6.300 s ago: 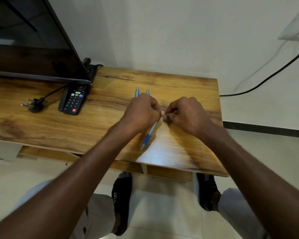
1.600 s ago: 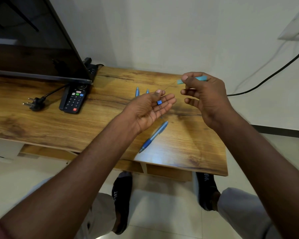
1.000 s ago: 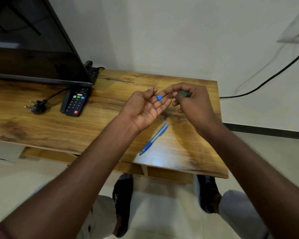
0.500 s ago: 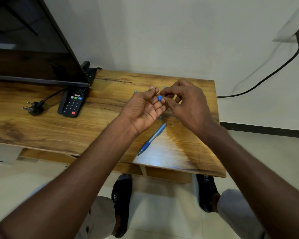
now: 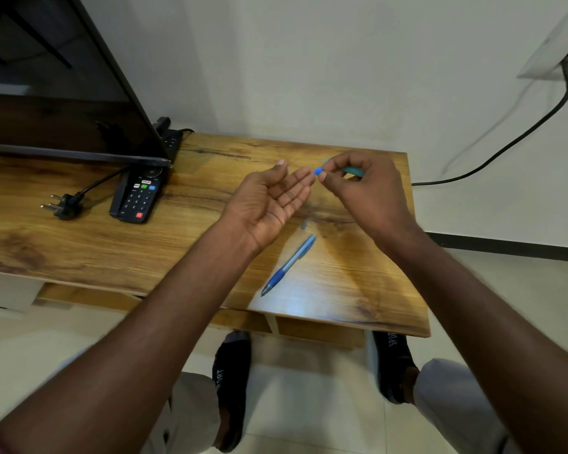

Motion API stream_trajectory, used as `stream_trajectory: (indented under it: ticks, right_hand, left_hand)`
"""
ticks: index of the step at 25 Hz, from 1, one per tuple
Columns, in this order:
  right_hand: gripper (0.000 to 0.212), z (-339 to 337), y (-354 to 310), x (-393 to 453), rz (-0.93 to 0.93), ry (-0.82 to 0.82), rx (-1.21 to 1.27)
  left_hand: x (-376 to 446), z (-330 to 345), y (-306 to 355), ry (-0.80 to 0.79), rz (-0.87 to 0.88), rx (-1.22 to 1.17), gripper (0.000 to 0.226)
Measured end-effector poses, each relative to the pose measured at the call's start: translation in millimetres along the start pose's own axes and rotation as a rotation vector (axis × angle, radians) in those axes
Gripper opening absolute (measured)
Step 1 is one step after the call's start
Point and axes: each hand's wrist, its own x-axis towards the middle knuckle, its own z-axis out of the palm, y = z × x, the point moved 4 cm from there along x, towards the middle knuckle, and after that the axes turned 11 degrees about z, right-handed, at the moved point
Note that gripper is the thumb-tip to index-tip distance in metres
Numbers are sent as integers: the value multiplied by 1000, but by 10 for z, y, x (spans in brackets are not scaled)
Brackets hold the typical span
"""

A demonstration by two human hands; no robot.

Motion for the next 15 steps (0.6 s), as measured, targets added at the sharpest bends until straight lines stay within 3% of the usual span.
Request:
stream_trajectory:
  ticks: [9, 15]
  right_hand:
    - [10, -68, 162, 2, 528, -109, 579]
    - [13, -42, 210, 9, 639, -158, 701]
  left_hand:
    - [47, -74, 57, -29, 40, -8, 3]
    - [49, -81, 22, -39, 26, -44, 3]
